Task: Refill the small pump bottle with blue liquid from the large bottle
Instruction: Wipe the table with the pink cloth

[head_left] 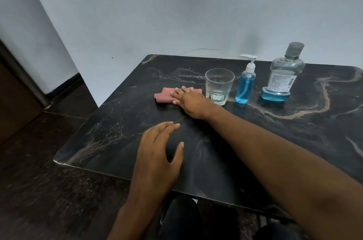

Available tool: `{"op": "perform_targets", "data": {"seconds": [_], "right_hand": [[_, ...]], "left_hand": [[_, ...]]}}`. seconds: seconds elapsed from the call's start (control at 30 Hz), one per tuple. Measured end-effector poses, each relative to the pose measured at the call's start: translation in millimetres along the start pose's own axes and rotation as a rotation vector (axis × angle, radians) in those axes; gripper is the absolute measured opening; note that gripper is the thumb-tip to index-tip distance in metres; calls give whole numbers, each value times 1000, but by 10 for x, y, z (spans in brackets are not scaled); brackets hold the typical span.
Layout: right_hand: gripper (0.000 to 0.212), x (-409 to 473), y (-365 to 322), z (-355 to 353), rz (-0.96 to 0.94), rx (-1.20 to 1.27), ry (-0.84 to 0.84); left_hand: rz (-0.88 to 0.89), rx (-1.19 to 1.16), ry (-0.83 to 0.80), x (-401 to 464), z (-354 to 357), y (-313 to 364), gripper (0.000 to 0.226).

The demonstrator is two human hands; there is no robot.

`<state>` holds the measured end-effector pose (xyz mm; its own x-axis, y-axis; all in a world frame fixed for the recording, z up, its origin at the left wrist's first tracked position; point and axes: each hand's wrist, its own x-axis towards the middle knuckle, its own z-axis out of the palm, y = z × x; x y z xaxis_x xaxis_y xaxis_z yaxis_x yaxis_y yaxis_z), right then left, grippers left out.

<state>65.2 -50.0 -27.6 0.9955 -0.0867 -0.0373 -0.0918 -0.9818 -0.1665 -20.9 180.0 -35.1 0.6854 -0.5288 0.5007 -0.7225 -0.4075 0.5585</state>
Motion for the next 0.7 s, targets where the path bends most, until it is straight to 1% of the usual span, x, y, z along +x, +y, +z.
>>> {"op": "perform_targets", "data": {"seconds": [0.1, 0.17, 0.23, 0.27, 0.33, 0.4, 0.43, 0.53, 0.6, 0.67, 0.7], "right_hand": [[49, -245, -120, -2, -53, 61, -16], [50, -585, -248, 63, -96, 70, -33], [50, -1030, -322, 170, -118, 86, -32], [50, -1266, -320, 218, -126, 89, -18], [51, -1712, -236, 251, -122, 91, 2], [51, -2057, 9, 184, -56, 97, 10], [51, -2192, 177, 141, 8, 99, 19], [51, -2466, 665, 36, 294, 112, 63], [51, -2472, 803, 19, 455, 58, 96], [51, -2281, 698, 43, 507, 54, 109], [51, -2147, 561, 66, 480, 83, 103]], "left_hand": [[-15, -10, 34, 29, -44, -17, 42], [5, -26, 117, 43, -49, -28, 36], [1, -47, 180, 47, -1, -30, 36], [-11, -56, 176, 46, 41, -18, 36], [-58, -90, 111, 41, 127, 48, 42], [-93, -130, 35, 33, 214, 155, 50], [-90, -143, 7, 29, 250, 202, 51], [-68, -161, -71, 21, 306, 290, 53], [-56, -152, -119, 42, 319, 316, 52], [-53, -152, -158, 99, 337, 348, 51], [-55, -162, -170, 136, 342, 369, 52]]}}
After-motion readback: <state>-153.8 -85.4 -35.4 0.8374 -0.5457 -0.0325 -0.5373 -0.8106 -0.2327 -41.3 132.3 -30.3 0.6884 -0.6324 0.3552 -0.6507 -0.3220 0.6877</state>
